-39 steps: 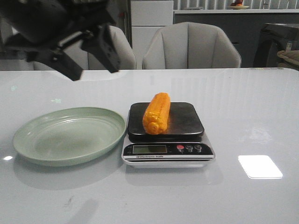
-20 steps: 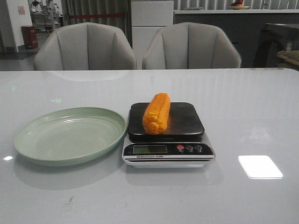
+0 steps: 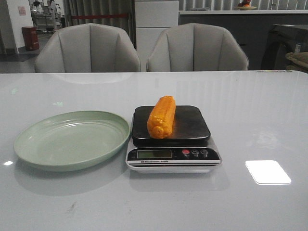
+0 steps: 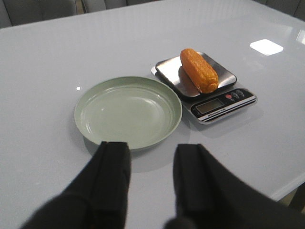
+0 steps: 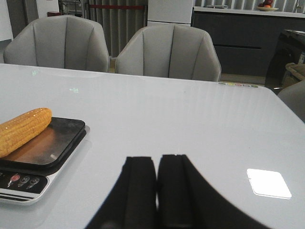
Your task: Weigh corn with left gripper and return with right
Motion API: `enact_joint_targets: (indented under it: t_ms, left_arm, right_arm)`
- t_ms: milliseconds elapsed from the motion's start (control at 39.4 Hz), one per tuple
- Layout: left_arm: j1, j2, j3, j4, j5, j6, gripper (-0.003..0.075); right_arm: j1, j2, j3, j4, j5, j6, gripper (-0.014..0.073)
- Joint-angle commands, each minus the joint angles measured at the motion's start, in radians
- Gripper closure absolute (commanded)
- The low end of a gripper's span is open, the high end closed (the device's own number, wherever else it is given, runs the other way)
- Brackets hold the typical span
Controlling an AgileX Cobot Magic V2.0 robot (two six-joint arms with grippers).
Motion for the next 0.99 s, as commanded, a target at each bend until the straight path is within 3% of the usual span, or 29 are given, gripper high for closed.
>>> enact_joint_targets:
  t_ms: [0, 330, 483, 559, 966]
  left_arm:
    - [0.002, -0.053, -0.011, 0.0, -0.109, -0.004, 0.0594]
    - [0.002, -0.1, -0.002, 0.0, -0.136, -0.004, 0.0607]
    - [0.002, -0.1, -0.002, 0.0, -0.138, -0.004, 0.0607]
    - [0.002, -0.1, -0.002, 0.0, -0.14, -0.004, 0.0607]
    - [0.002, -0.1, -0.002, 0.0, -0.141, -0.004, 0.0607]
  right_arm:
    - [0.003, -0.02, 0.011, -0.013, -0.084, -0.008, 0.0424]
    - [0.004, -0.02, 0.011, -0.011, -0.103, -0.008, 0.0424]
    - [0.005, -0.02, 0.009, 0.001, -0.329, -0.008, 0.0424]
    - [0.005, -0.014, -0.007, 0.001, -0.355, -0.008, 0.0424]
    - [0.005, 0.305, -0.332, 0.008, 0.097, -0.008, 0.0424]
